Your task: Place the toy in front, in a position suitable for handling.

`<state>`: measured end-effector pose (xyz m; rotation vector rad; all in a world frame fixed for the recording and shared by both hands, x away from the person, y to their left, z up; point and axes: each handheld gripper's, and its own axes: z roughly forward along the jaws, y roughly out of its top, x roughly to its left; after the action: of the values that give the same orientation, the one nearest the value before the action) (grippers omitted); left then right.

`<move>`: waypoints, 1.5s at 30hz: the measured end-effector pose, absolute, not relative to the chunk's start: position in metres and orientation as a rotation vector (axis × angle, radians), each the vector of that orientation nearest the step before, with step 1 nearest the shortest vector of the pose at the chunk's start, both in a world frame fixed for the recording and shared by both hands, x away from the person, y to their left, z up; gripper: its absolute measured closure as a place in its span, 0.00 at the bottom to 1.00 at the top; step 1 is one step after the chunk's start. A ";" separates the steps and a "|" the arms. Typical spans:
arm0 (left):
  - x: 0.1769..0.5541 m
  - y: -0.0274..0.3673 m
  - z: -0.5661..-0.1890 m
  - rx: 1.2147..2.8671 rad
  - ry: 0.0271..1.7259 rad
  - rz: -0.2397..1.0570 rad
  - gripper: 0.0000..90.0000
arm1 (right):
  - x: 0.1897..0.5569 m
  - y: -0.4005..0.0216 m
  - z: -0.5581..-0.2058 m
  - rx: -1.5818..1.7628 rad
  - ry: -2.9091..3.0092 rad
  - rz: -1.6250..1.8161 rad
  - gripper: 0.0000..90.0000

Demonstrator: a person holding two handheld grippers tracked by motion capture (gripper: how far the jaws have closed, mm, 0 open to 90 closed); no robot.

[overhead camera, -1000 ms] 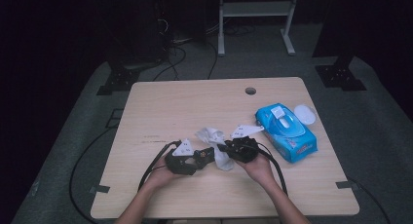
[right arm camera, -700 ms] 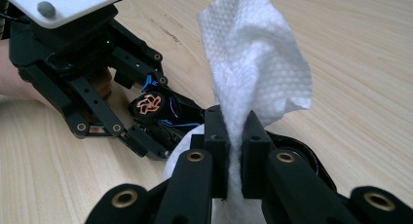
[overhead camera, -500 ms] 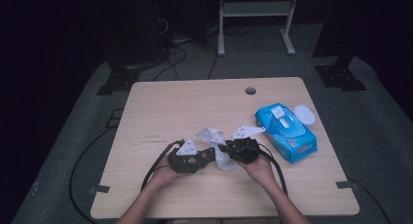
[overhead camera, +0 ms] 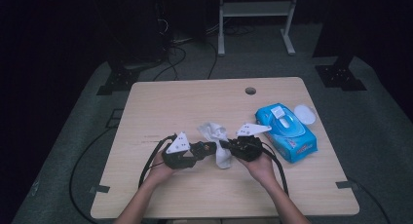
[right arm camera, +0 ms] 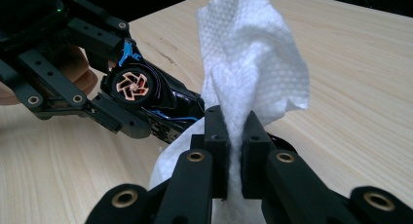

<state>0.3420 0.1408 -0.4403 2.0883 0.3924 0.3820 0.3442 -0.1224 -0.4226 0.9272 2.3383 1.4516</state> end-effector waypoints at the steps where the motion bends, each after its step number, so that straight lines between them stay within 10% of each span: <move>1: 0.342 0.141 -0.440 2.091 0.391 0.384 0.65 | 0.344 -0.122 -0.423 0.928 2.335 1.455 0.94; 45: 0.344 0.144 -0.426 1.826 0.441 0.291 0.64 | 0.342 -0.121 -0.429 0.979 2.334 1.489 0.94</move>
<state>0.3436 0.1444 -0.4258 1.8258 0.4412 0.2914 0.3418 -0.1213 -0.4291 0.9788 2.3335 1.4894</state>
